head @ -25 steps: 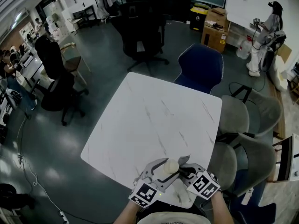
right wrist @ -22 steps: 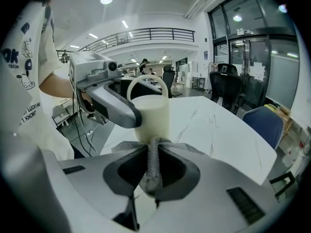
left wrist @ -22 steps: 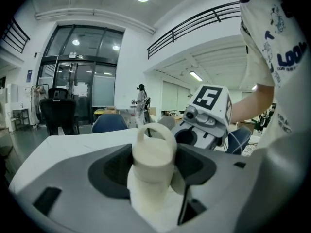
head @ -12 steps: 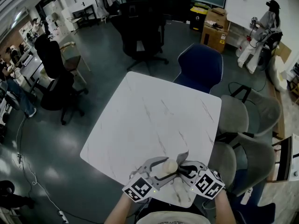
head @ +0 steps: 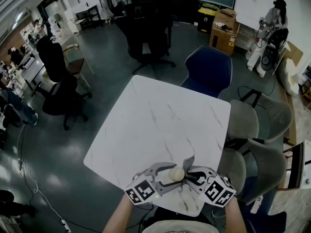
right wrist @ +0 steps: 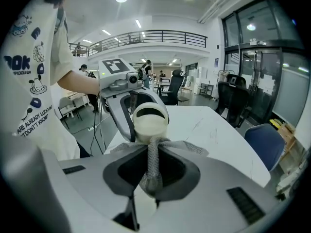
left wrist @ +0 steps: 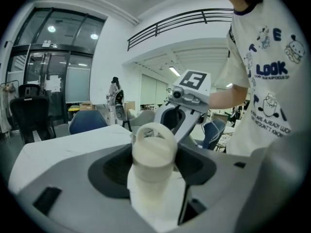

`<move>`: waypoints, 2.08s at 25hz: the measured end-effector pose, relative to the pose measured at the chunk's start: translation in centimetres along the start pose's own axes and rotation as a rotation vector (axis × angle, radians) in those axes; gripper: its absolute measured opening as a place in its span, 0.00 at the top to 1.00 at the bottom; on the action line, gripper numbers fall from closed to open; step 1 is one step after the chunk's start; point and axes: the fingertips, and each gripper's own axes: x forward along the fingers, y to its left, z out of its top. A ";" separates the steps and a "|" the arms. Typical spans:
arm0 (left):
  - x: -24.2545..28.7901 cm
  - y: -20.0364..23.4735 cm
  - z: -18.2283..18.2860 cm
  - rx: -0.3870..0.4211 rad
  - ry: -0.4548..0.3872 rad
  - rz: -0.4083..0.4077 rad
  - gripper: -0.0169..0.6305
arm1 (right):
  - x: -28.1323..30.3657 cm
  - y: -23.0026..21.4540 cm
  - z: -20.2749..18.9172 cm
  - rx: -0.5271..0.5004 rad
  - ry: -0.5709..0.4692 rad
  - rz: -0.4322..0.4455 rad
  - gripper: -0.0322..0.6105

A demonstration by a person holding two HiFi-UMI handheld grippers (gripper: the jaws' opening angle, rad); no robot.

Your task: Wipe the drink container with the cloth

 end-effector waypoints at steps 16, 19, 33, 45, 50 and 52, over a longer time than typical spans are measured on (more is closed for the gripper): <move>-0.2 -0.2 -0.2 0.024 0.019 -0.079 0.56 | 2.5 0.5 -2.6 0.053 0.039 -0.005 0.86; -0.1 -0.2 -0.2 0.023 0.014 -0.074 0.56 | 3.3 0.5 -3.5 0.077 0.048 -0.003 0.86; 0.3 -0.4 -1.1 0.029 0.040 0.065 0.56 | 6.3 1.3 -7.2 0.182 0.076 -0.050 0.86; 0.8 0.4 -0.5 -0.067 0.008 0.361 0.55 | 6.9 1.3 -7.9 0.198 0.083 -0.082 0.86; 0.5 0.6 -0.4 -0.084 -0.020 0.395 0.55 | 7.5 1.4 -8.3 0.208 0.097 -0.092 0.86; 0.4 0.6 -0.3 -0.083 -0.026 0.392 0.55 | 7.6 1.4 -8.4 0.212 0.106 -0.095 0.86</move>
